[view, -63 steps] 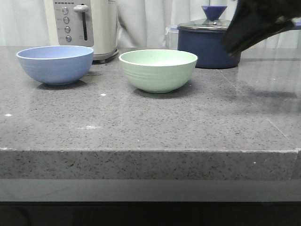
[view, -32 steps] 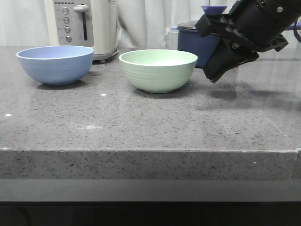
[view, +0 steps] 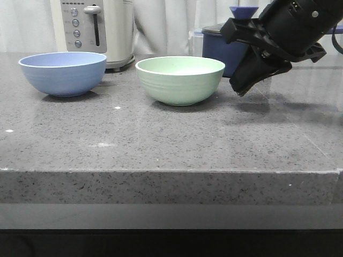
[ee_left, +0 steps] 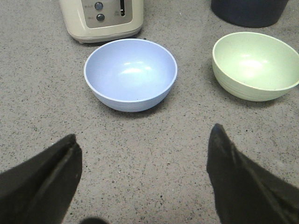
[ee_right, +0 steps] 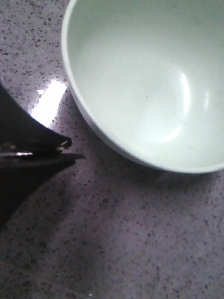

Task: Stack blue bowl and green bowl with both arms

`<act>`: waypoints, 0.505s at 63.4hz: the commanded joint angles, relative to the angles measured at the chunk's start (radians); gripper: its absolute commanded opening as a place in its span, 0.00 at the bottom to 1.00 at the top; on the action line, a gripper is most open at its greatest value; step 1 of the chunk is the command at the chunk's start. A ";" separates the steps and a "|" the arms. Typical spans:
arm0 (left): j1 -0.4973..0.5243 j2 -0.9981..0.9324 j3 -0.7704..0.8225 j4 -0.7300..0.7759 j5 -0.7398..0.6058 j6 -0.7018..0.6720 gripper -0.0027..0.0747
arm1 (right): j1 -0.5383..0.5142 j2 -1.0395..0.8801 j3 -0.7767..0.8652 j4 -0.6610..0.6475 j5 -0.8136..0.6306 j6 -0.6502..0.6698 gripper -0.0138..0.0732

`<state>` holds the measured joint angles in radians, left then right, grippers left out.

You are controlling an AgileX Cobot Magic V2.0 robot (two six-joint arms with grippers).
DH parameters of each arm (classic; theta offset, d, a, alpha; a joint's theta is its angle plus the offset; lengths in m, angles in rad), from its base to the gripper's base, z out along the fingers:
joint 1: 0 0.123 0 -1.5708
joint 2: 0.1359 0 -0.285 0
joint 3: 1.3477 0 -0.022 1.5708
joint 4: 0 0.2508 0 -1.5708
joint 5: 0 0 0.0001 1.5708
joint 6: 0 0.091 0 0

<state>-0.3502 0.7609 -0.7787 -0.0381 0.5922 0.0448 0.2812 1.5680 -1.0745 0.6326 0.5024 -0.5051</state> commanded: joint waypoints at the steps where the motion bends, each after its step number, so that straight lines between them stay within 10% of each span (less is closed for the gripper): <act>1: -0.008 -0.003 -0.030 -0.010 -0.064 -0.001 0.74 | 0.000 -0.038 -0.027 0.024 -0.043 -0.012 0.09; 32: 0.005 0.012 -0.036 0.007 -0.014 -0.031 0.74 | 0.000 -0.038 -0.027 0.024 -0.043 -0.012 0.09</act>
<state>-0.3502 0.7613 -0.7787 -0.0337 0.6381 0.0398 0.2812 1.5680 -1.0745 0.6342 0.5024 -0.5079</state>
